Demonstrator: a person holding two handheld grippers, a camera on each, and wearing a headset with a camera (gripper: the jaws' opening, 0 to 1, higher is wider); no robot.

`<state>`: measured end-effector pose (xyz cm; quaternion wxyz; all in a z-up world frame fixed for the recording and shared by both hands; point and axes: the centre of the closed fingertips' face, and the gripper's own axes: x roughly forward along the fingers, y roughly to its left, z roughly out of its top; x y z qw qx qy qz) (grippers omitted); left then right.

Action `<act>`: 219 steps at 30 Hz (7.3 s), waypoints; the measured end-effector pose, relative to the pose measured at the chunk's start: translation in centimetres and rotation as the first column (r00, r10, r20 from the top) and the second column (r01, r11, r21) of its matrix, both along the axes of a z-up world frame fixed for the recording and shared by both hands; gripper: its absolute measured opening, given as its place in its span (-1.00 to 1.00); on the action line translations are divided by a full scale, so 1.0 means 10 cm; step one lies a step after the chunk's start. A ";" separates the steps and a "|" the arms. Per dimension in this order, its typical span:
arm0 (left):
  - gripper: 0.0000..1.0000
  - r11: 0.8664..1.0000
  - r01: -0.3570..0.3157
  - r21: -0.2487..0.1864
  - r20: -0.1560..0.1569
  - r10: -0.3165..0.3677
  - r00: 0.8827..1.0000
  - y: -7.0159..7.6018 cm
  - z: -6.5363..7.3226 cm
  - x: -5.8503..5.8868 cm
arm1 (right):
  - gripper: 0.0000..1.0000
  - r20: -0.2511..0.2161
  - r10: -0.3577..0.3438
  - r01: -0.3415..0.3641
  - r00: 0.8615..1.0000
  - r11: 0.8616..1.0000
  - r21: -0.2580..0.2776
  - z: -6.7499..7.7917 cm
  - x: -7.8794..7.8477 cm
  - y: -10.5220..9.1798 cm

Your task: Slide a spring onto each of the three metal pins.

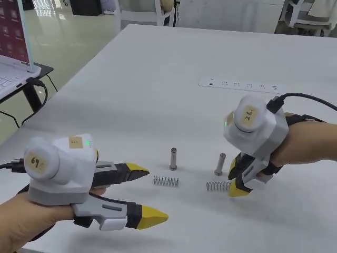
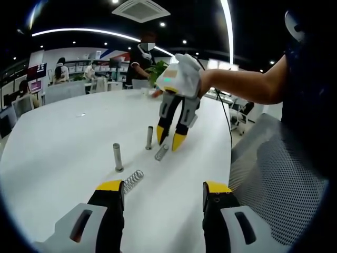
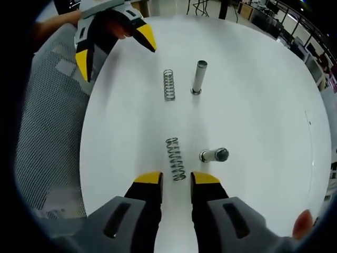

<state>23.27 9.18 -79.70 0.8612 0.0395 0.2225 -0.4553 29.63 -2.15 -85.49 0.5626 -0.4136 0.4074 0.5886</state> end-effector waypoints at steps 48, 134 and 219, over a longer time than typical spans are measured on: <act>-0.11 0.995 0.095 0.040 0.004 -0.095 0.995 -0.10 0.11 0.01 | -0.84 0.040 0.042 -0.042 0.998 0.999 0.005 0.15 -0.11 0.00; -0.95 0.936 0.293 0.194 0.048 -0.307 0.950 -0.69 -0.04 0.23 | -0.84 0.049 0.103 -0.106 0.993 0.992 0.062 0.63 -0.46 0.38; -0.97 0.954 0.285 0.097 0.115 -0.295 0.949 -0.74 0.19 0.24 | -0.82 0.015 0.066 -0.068 0.998 0.975 0.211 0.81 -0.51 0.60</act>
